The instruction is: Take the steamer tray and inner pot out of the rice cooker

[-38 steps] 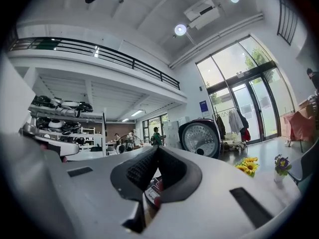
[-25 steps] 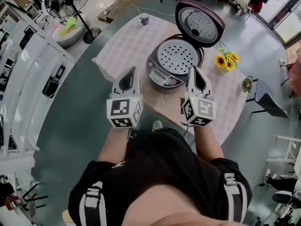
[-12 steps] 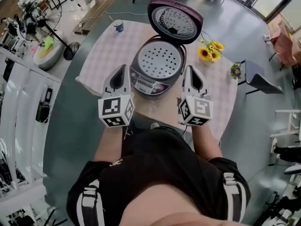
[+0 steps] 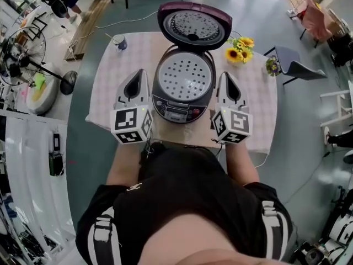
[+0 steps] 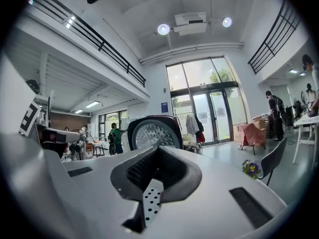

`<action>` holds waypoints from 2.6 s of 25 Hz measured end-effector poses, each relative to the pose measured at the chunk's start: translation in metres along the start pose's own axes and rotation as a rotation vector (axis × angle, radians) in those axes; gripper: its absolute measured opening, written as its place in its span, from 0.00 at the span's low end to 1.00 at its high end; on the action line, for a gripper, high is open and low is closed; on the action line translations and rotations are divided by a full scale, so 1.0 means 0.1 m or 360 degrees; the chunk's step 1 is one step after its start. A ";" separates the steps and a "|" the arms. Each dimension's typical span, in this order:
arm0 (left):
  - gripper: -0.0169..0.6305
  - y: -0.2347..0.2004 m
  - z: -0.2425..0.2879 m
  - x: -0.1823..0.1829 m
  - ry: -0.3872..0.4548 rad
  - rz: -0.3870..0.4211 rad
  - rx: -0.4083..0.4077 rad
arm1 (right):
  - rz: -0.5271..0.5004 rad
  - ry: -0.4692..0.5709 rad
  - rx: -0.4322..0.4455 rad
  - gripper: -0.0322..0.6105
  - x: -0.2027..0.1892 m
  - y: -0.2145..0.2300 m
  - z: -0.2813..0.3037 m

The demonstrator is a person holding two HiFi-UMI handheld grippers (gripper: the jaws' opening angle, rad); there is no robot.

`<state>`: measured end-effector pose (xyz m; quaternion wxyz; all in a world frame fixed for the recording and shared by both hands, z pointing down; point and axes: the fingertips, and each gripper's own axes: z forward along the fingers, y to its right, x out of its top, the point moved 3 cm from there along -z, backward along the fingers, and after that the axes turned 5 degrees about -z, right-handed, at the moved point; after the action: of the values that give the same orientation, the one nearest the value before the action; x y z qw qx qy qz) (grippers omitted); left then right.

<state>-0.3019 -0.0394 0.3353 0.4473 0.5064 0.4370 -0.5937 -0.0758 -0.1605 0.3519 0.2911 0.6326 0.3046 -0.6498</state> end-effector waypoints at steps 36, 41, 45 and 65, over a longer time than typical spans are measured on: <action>0.56 -0.18 0.86 -0.18 -0.0226 -0.0005 -0.0573 | 0.0064 -0.0167 -0.0036 0.47 -0.16 -0.29 0.48; 0.56 -0.23 0.87 -0.28 -0.0314 -0.0035 -0.0556 | 0.0074 -0.0245 -0.0024 0.47 -0.24 -0.27 0.51; 0.56 -0.22 0.88 -0.43 -0.0442 -0.0009 -0.0552 | 0.0075 -0.0361 -0.0025 0.48 -0.34 -0.24 0.54; 0.56 -0.35 1.26 -1.34 -0.1138 -0.0076 -0.0330 | 0.0089 -0.1190 -0.0039 0.48 -1.31 -0.12 0.85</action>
<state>-0.3508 -0.1422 0.4840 0.6066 0.2088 0.3226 -0.6960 -0.1355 -0.2185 0.4848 0.4074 0.3561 0.1677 -0.8241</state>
